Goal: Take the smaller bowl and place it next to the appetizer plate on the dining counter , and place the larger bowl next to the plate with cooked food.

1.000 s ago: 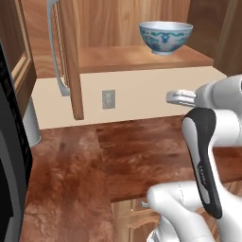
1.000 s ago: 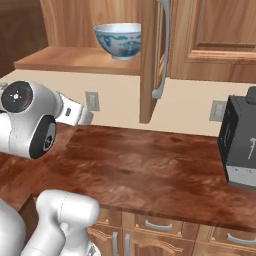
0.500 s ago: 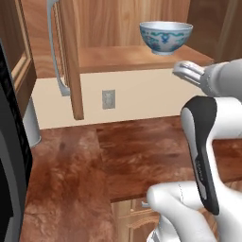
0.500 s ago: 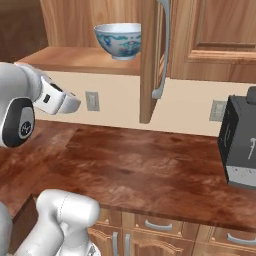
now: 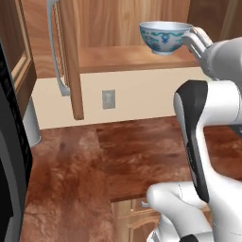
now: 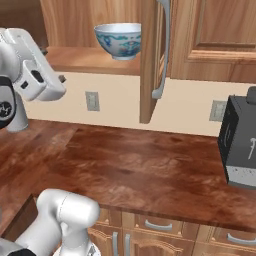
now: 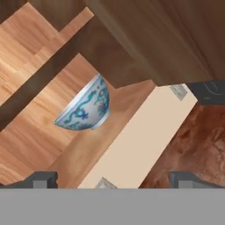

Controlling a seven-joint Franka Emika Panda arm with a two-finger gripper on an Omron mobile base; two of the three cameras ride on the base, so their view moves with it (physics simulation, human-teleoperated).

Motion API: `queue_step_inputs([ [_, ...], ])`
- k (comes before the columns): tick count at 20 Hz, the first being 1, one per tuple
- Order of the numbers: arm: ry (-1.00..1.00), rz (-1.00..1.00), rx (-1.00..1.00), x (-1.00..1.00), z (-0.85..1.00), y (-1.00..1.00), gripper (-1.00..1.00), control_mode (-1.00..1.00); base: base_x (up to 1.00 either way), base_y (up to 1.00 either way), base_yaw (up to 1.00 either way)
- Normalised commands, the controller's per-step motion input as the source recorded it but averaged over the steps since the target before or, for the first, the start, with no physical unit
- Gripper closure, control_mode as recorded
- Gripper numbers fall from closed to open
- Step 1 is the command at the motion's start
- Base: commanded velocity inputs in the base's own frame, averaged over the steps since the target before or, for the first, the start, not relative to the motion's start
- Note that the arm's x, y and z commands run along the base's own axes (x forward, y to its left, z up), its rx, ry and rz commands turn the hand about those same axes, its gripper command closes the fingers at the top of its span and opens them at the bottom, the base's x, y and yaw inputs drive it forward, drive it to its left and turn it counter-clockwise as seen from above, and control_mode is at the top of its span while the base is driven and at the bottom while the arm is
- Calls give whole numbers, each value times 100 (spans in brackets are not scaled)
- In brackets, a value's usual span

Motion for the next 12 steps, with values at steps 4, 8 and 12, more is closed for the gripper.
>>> queue_step_inputs([
  [4,-8,-10,32,0,26,3,-100,-100,0,0,0],
  [8,0,0,12,13,7,-3,-100,-100,0,0,0],
  [12,-1,0,17,39,0,-33,-100,-100,0,0,0],
])
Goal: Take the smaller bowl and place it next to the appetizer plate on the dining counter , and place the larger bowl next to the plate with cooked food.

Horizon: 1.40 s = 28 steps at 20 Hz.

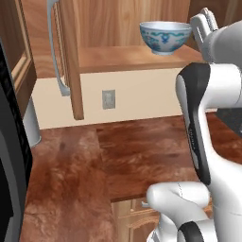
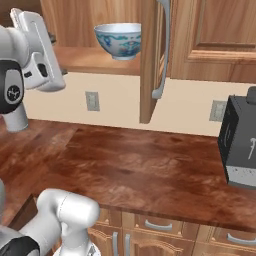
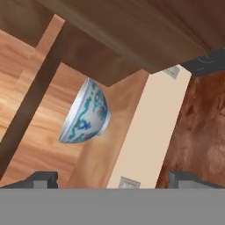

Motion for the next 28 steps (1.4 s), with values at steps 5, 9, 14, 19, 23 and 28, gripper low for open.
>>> queue_step_inputs([
  [5,0,4,26,34,-3,-56,-100,-100,0,0,0],
  [9,-2,1,18,74,-24,-20,-100,-100,0,0,0],
  [14,-2,5,16,83,-17,-6,-100,-100,0,0,0],
  [19,-3,9,9,62,0,-23,-100,-100,0,0,0],
  [23,0,2,1,26,5,-10,-100,-100,0,0,0],
  [28,1,1,2,19,24,-7,-100,-100,0,0,0],
])
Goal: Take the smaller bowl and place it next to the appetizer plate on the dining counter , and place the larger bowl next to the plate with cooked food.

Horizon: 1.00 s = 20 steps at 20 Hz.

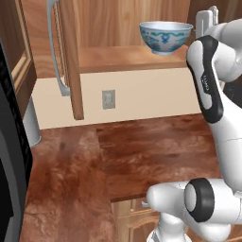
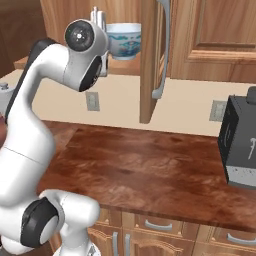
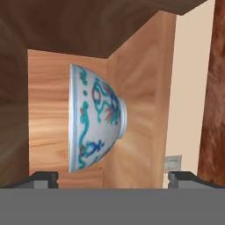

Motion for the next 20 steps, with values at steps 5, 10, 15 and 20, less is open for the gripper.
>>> queue_step_inputs([
  [5,4,0,1,28,29,-1,-100,-100,0,0,0],
  [10,0,2,0,33,-7,0,-100,-100,0,0,0],
  [15,-2,5,0,65,-23,0,-100,-100,0,0,0],
  [20,0,8,0,58,-23,-9,-100,-100,0,0,0],
])
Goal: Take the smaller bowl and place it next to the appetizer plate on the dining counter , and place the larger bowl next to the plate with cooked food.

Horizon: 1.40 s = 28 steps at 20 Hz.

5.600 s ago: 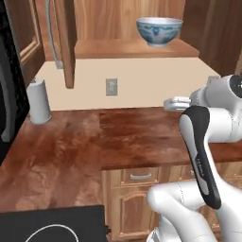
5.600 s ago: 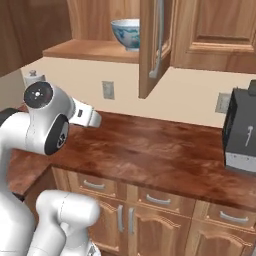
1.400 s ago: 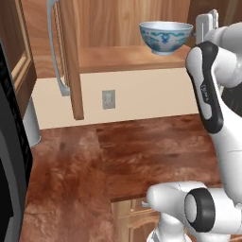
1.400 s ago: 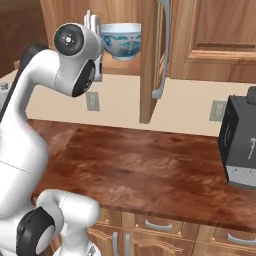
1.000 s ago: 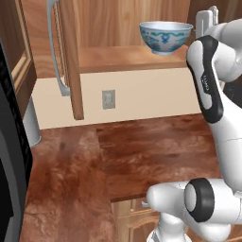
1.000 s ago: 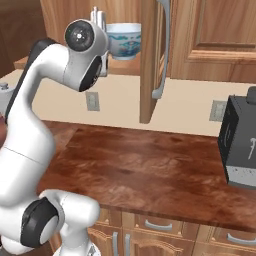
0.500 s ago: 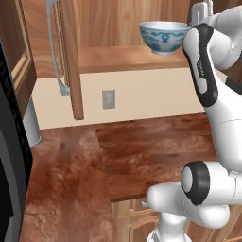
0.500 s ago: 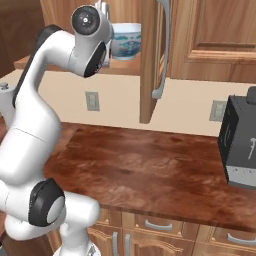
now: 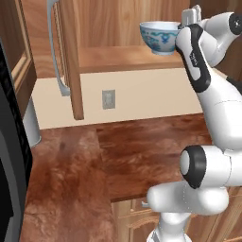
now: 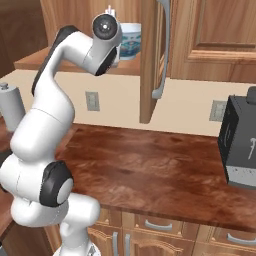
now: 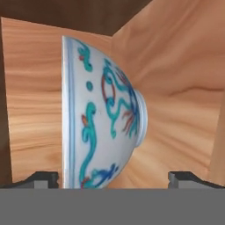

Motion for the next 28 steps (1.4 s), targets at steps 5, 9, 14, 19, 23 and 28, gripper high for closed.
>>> queue_step_inputs([
  [5,0,12,0,26,-2,-10,-100,-100,0,0,0],
  [9,0,9,0,23,0,-9,-100,-100,0,0,0],
  [14,8,1,-1,7,26,4,-100,-100,0,0,0],
  [19,5,0,-3,1,13,11,-100,-100,0,0,0],
  [23,3,0,-1,14,-28,4,-100,-100,0,0,0],
  [28,0,1,0,37,-55,0,-100,-100,0,0,0],
])
